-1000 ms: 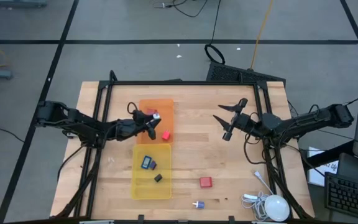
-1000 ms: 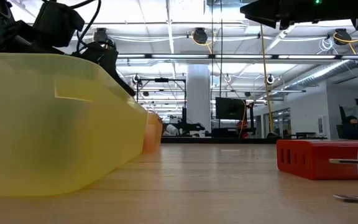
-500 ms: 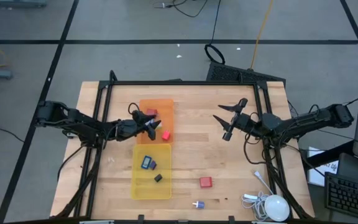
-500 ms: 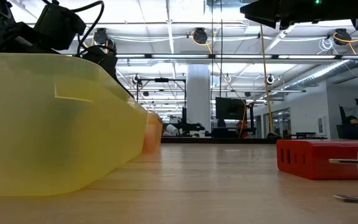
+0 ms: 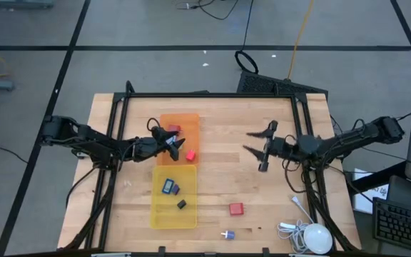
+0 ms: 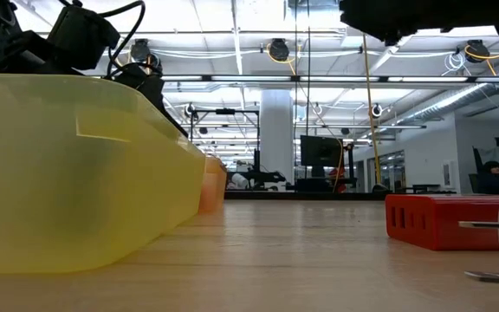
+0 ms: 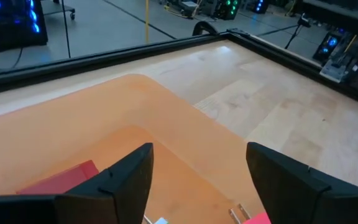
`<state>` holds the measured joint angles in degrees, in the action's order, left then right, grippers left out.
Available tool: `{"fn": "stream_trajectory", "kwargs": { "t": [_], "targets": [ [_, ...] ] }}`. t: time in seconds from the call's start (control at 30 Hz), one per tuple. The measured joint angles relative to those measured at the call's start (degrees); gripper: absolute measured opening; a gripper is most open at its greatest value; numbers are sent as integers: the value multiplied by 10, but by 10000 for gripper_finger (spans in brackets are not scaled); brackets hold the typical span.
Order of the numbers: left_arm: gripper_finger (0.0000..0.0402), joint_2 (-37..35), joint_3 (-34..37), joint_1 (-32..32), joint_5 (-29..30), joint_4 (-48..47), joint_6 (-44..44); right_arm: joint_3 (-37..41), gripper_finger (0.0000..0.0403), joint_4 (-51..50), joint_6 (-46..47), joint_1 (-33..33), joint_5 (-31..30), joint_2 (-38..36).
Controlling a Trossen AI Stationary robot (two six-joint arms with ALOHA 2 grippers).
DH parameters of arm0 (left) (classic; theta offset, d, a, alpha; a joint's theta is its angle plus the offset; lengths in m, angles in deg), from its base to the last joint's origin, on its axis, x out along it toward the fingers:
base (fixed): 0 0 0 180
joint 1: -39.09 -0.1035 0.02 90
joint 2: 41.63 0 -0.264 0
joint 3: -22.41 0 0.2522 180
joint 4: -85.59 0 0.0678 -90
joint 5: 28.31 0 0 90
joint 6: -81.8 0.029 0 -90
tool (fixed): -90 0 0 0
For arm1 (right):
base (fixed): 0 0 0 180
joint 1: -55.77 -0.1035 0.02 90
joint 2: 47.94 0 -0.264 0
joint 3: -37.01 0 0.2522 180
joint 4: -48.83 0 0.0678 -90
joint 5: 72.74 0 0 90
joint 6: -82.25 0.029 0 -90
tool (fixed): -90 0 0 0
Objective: Sort adapters and digital timers
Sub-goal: Put the red adapter into the orange bin
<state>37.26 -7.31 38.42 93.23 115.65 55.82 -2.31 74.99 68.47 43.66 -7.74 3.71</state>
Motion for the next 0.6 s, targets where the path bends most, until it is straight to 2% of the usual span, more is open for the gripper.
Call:
{"fn": "stream_trajectory", "kwargs": {
  "t": [0.13,0.2,0.27,0.4,0.53,0.6],
  "targets": [
    [259,0,0,0,-3,-1,-35,0,193,6,29,-39,160,25],
    [255,0,0,0,-4,-4,-44,-1,195,38,47,-77,194,57],
    [251,0,0,0,-5,-4,-44,-3,206,64,56,-126,168,96],
    [242,0,0,0,-5,-3,-47,-58,253,36,50,-210,25,177],
    [233,0,0,0,-5,-4,-48,-148,310,-133,115,-249,-95,252],
    [229,0,0,0,-5,-4,-48,-185,332,-228,181,-259,-118,291]
  ]
}}
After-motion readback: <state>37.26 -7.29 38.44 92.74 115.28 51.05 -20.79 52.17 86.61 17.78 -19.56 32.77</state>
